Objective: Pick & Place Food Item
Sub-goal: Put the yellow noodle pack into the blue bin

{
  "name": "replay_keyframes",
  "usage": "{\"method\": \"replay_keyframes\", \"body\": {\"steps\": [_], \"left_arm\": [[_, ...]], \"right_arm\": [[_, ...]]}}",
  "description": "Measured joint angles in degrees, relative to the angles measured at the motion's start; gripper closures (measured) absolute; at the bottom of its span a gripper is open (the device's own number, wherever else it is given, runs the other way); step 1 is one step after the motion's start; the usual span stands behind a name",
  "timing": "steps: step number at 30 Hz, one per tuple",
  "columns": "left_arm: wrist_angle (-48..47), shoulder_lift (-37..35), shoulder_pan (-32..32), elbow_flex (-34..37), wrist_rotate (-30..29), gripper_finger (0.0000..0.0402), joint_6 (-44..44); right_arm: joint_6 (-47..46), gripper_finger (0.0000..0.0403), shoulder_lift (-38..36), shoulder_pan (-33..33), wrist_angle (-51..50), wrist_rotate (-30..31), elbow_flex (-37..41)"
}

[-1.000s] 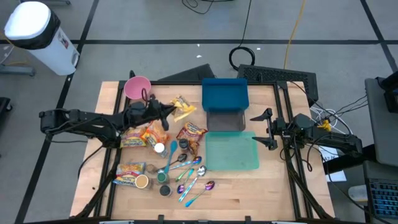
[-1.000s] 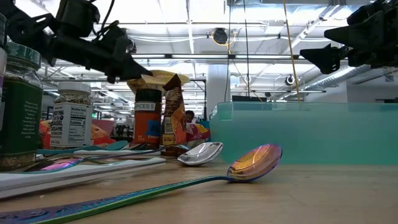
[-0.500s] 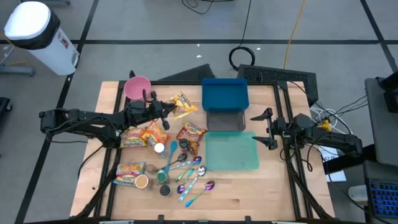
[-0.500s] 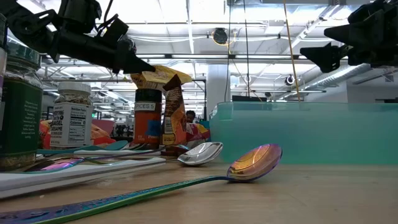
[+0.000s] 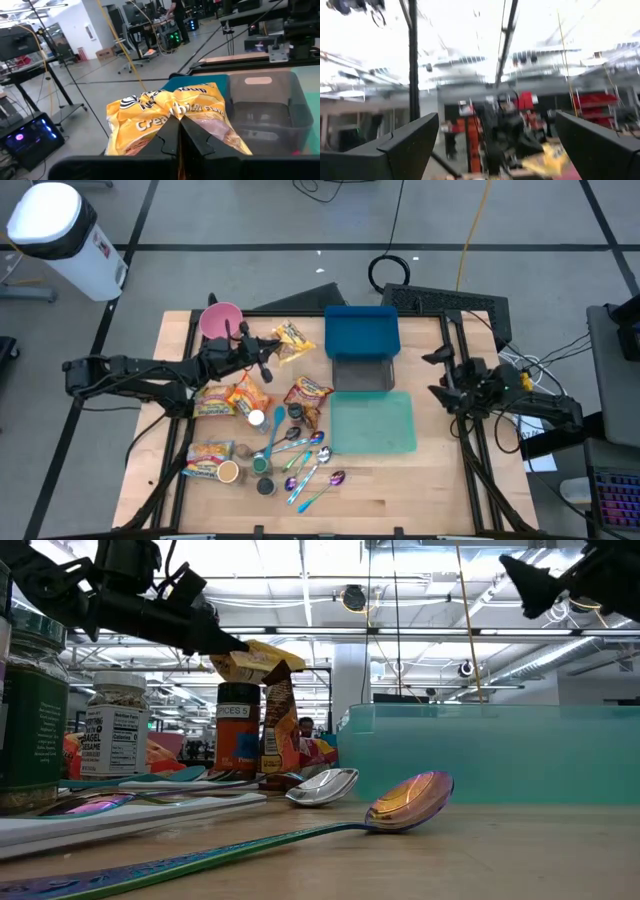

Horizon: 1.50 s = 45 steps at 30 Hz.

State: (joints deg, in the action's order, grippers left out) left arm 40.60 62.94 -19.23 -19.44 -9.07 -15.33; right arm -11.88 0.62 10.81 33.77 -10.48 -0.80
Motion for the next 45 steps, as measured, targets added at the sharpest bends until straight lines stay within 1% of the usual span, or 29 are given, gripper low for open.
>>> {"method": "replay_keyframes", "body": {"steps": [2,4,8,11,14,16,19,23,27,29,32,34,36,41,45], "left_arm": [[0.0,0.0,-0.1,0.0,0.0,0.0388,0.0],[0.0,0.0,-0.1,0.0,0.0,0.0385,0.0],[0.0,0.0,-0.1,0.0,2.0,0.0397,-0.8],[0.1,0.0,-0.1,0.0,3.0,0.0392,-2.2],[0.3,0.0,-0.1,0.0,3.0,0.0388,-2.4],[0.3,0.0,-0.1,0.0,3.0,0.0395,-2.9],[0.3,0.0,-0.1,0.0,3.0,0.0395,-3.3],[0.3,0.0,-0.1,0.0,3.0,0.0385,-3.3],[0.5,0.0,-0.1,0.0,3.0,0.0397,-3.4],[0.7,0.0,-0.1,0.0,3.1,0.0395,-3.4],[2.0,0.0,0.3,0.0,3.5,0.0388,-3.0],[3.1,0.0,0.7,0.0,4.4,0.0392,-3.0],[3.7,0.0,1.3,-0.1,5.3,0.0397,-3.6],[4.2,0.0,2.3,-0.1,5.7,0.0387,-4.5],[4.2,0.0,2.3,-0.1,5.6,0.0397,-4.5]], "right_arm": [[0.5,0.0009,0.0,0.0,2.7,1.3,0.0],[0.5,0.0009,0.0,0.0,3.3,3.7,0.0],[0.7,0.0009,0.3,0.0,2.3,8.7,0.0],[1.9,0.0009,2.0,0.0,0.2,15.4,0.0],[-0.7,0.0009,6.6,0.0,0.3,24.8,-0.5],[-2.2,0.0009,10.8,0.0,-0.3,26.8,-2.2],[-2.1,0.0009,20.1,0.0,-1.5,26.7,-5.9],[0.9,0.0009,34.8,0.0,0.8,26.8,-14.8],[3.3,0.0009,49.9,0.9,2.0,25.9,-22.9],[3.9,0.0009,56.1,2.2,4.8,22.6,-27.3],[2.7,0.0009,64.2,4.2,6.5,15.1,-32.2],[1.2,0.0009,69.1,5.1,7.0,11.7,-34.8],[0.1,0.0009,72.8,5.9,8.9,10.2,-37.4],[-3.3,0.0009,81.3,6.9,11.6,10.2,-41.4],[-5.1,0.0009,87.2,6.9,13.3,9.9,-45.2]]}}
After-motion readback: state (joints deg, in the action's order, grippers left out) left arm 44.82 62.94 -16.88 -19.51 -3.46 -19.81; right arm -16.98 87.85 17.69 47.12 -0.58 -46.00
